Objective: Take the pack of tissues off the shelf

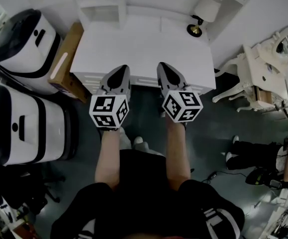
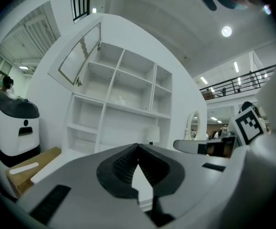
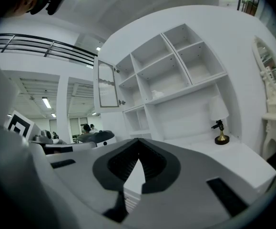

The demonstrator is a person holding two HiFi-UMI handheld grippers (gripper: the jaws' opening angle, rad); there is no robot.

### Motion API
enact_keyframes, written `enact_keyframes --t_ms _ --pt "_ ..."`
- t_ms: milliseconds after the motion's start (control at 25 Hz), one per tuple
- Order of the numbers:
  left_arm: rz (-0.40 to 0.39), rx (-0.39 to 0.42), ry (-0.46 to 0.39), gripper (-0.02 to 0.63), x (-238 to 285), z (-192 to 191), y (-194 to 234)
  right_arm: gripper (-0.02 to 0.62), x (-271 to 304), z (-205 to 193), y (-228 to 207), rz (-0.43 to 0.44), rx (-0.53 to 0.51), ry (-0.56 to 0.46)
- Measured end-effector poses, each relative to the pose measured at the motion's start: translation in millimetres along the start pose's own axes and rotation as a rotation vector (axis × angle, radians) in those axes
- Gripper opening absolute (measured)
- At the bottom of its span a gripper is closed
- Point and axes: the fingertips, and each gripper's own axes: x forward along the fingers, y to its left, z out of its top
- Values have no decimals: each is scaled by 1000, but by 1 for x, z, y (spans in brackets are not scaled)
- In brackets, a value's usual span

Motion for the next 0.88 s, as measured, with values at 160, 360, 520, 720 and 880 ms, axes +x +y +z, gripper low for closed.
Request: enact_keyframes --t_ms 160,360,520,720,880 --pt "28 -4 -5 9 7 1 21 18 19 -12 3 18 -3 26" --pt "13 -19 0 9 32 -2 43 18 44 -15 -1 13 -26 39" --pt "-20 -16 -9 9 68 8 51 18 69 -4 -26 -27 -32 24" --pt "-48 -2 2 9 121 18 70 18 121 6 -56 -54 -9 8" --pt "-55 9 2 9 157 27 91 18 172 10 -60 -20 -6 7"
